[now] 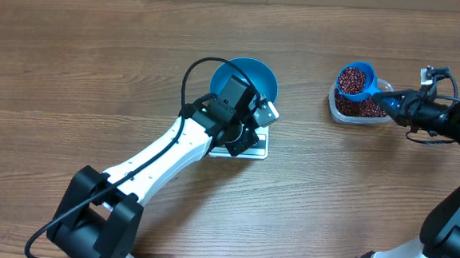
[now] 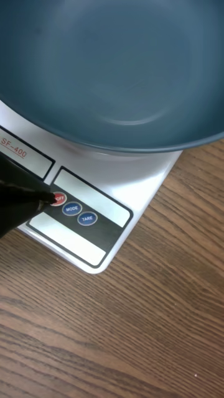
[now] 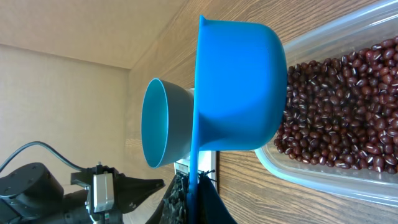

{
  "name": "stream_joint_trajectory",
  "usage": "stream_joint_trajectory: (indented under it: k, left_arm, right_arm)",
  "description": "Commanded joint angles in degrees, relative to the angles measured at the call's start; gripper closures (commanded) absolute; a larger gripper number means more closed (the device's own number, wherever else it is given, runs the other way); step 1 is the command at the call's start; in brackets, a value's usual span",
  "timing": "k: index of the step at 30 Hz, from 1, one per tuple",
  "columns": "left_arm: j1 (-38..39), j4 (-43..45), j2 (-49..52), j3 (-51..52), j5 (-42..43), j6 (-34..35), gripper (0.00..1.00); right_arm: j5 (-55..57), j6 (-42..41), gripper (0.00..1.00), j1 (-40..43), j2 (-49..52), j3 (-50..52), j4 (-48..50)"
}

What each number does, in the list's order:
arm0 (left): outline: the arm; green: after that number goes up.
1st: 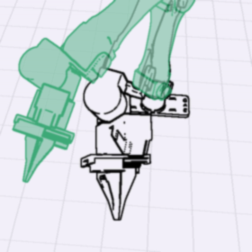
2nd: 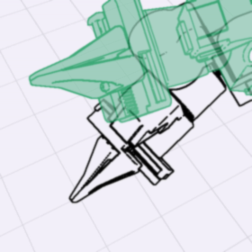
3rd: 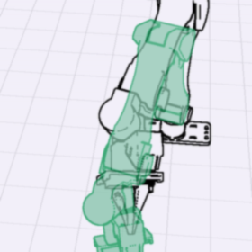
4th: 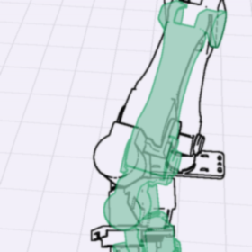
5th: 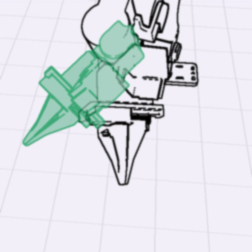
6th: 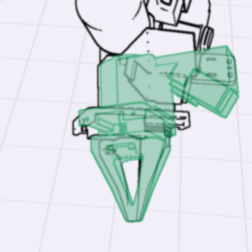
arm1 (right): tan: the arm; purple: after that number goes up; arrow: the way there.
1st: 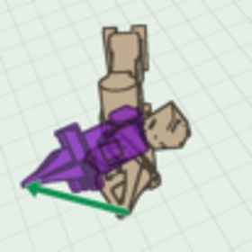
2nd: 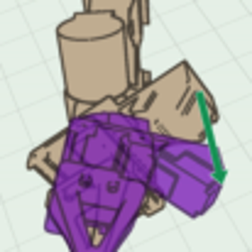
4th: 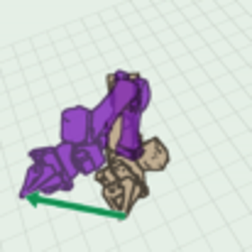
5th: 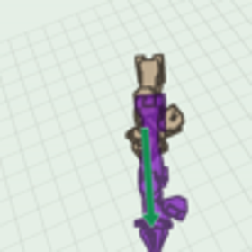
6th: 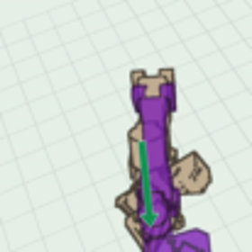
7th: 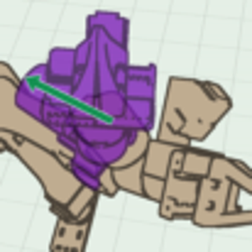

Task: Scoop item into bowl and weigh 150g on scale

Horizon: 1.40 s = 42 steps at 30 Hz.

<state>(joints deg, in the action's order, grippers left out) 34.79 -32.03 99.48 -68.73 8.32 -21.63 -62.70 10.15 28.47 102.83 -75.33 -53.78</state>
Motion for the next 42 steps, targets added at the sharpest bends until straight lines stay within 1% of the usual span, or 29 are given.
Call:
stream_joint_trajectory:
  k: [1, 10, 24, 42]
  left_arm:
    - [0.2, 1.1, 2.4, -1.2, 0.3, -1.1, 0.96]
    - [0.1, 2.4, 6.6, -1.2, 0.2, -1.1, 0.96]
    - [0.1, 0.5, 7.6, -1.1, 0.0, -1.6, 0.96]
    - [0.0, 1.8, 8.1, -1.1, 0.1, -1.6, 0.96]
  right_arm:
    - [-1.4, 0.8, 0.96, 0.3, 0.2, 0.4, 0.5]
    - [-1.4, 0.8, 0.96, 0.3, 0.2, 0.4, 0.7]
    - [-1.4, 0.8, 0.96, 0.3, 0.2, 0.4, 0.9]
    - [-1.4, 0.8, 0.96, 0.3, 0.2, 0.4, 1.0]
